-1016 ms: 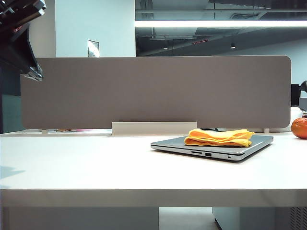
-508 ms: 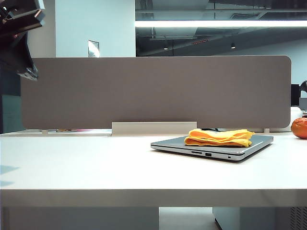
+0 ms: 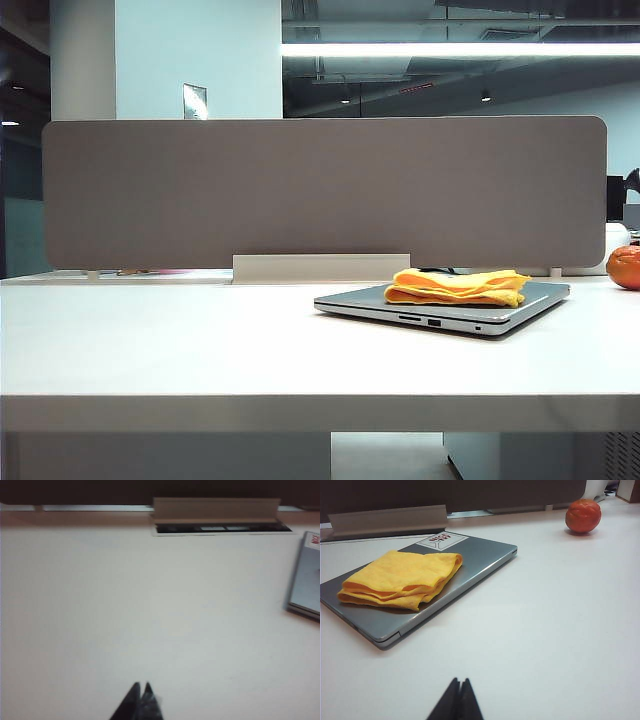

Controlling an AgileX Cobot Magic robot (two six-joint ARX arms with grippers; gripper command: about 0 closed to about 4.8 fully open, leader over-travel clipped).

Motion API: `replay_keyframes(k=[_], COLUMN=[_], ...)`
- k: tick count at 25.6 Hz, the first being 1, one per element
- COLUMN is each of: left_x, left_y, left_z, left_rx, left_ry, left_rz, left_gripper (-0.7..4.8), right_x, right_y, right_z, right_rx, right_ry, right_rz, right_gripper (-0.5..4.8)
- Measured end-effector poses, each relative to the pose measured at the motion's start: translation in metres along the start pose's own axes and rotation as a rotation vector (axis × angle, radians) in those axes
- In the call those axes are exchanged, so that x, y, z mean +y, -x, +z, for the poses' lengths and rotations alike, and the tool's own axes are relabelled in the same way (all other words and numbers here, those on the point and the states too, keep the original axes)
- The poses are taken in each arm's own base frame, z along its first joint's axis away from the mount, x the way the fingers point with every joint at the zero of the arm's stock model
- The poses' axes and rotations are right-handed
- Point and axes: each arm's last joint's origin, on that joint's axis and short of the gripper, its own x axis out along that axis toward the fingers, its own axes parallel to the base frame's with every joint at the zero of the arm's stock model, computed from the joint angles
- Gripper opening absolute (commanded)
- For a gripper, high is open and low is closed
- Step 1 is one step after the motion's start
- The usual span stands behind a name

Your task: Pick up the yellow rag and put it over the laptop.

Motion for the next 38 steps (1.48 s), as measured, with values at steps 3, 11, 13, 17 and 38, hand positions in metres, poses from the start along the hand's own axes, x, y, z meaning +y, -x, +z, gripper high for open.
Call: replay_keyframes(k=[3, 11, 13, 17, 38], left_x=[0.005, 0.013, 0.013, 0.012, 0.010], left_y=[0.012, 0.039, 0.043, 0.047, 0.056], left_z=[-0.022, -0.048, -0.051, -0.062, -0.071], left_rx=[-0.046, -0.205, -0.237, -0.263, -0.211], left_ry=[0.005, 0.002, 0.000, -0.002, -0.020], left_rz=[0.037, 0.119, 0.127, 0.129, 0.129], left_gripper=[-0.06, -0.06, -0.06, -0.06, -0.06], right_x=[0.000, 0.000, 0.000, 0.000, 0.000], right_y=[0.000, 0.000, 0.000, 0.000, 0.000], right_z=[0.000, 0.000, 0.000, 0.000, 0.000], right_rx=[0.000, 0.000, 0.000, 0.000, 0.000], right_ry=[0.000, 0.000, 0.000, 0.000, 0.000], right_rz=[0.000, 0.000, 0.000, 0.000, 0.000], right_gripper=[-0.01, -0.01, -0.01, -0.01, -0.01])
